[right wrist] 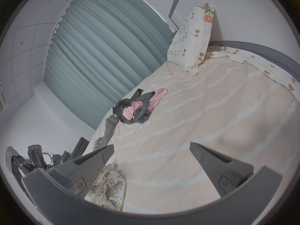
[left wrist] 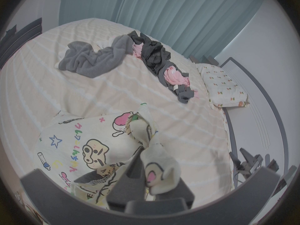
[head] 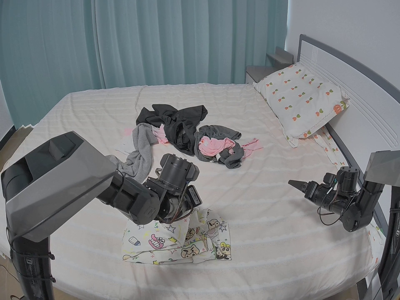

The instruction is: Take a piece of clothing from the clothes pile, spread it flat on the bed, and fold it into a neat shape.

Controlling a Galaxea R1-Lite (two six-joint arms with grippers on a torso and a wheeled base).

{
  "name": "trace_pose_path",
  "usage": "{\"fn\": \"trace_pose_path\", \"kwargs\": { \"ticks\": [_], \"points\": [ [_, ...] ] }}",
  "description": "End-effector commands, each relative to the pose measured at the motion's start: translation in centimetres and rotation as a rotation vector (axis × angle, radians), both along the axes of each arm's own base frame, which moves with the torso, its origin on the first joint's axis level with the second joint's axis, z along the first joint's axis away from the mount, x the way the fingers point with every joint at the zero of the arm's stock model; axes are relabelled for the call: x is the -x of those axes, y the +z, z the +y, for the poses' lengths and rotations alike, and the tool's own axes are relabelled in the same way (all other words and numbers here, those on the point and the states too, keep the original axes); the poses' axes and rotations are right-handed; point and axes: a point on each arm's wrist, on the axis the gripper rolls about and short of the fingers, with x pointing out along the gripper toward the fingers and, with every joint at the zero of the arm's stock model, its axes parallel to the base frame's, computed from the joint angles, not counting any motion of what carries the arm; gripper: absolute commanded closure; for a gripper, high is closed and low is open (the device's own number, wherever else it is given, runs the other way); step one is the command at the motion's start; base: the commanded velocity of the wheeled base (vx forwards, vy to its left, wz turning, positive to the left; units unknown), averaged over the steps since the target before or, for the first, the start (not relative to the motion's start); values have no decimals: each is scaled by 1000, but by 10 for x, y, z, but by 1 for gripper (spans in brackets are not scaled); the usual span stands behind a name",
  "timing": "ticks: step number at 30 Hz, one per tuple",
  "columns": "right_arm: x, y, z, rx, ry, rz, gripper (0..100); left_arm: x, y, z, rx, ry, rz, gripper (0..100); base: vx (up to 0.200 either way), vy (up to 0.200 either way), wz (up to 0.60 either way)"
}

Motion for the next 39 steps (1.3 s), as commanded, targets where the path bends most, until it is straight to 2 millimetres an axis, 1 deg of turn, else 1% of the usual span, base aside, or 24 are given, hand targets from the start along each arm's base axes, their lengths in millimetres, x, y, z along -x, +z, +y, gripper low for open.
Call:
{"fn": "trace_pose_path", "kwargs": {
  "ticks": [1,8,11,13,14,15,16,17,18,20,21,22,23,24,26,27,29,32,34,39],
  "points": [
    [0,-1,0,0,1,2,0,3,-6,1,3,-16,29,0,0,0,0],
    [0,-2,0,2,3,5,0,7,-12,3,2,-33,59,0,0,0,0],
    [1,-2,1,2,4,8,0,10,-14,11,3,-22,59,0,0,0,0],
    [2,-2,1,2,4,9,0,10,-7,28,28,10,30,0,0,0,0],
    [2,-2,2,2,6,9,0,10,-7,32,33,17,26,0,0,0,0],
    [2,-2,2,2,6,11,0,13,-2,45,56,28,13,0,0,0,0],
    [2,-2,2,2,6,11,0,13,-2,45,56,28,13,0,0,0,0],
    [3,-2,3,2,9,12,0,20,7,66,97,49,-7,0,0,0,0],
    [3,-3,3,2,9,14,0,24,10,77,111,58,-14,0,0,0,0],
    [3,-2,3,1,10,13,0,39,14,93,140,64,-32,0,0,0,0],
    [3,-2,3,1,10,14,0,44,15,96,149,64,-38,0,0,0,0],
    [3,-2,4,1,11,14,0,56,15,102,159,63,-50,0,0,0,0],
    [3,-2,4,1,11,14,0,58,14,103,160,64,-51,0,0,0,0],
    [5,-2,4,1,13,17,0,71,10,108,178,72,-61,0,0,0,0],
    [6,-2,5,0,16,17,0,79,7,111,230,100,-73,0,-100,0,0],
    [6,-2,5,1,14,16,0,80,7,111,234,102,-75,0,-200,0,0],
    [9,-2,9,1,28,8,0,87,2,115,299,128,-92,0,-200,0,0],
    [11,-2,14,-1,41,4,0,95,-2,117,345,112,-85,0,-133,0,0],
    [12,-3,18,0,52,7,0,96,-1,118,389,110,-86,0,0,0,0],
    [13,-3,26,2,73,7,0,89,3,129,452,166,-123,0,0,0,0]
  ]
}}
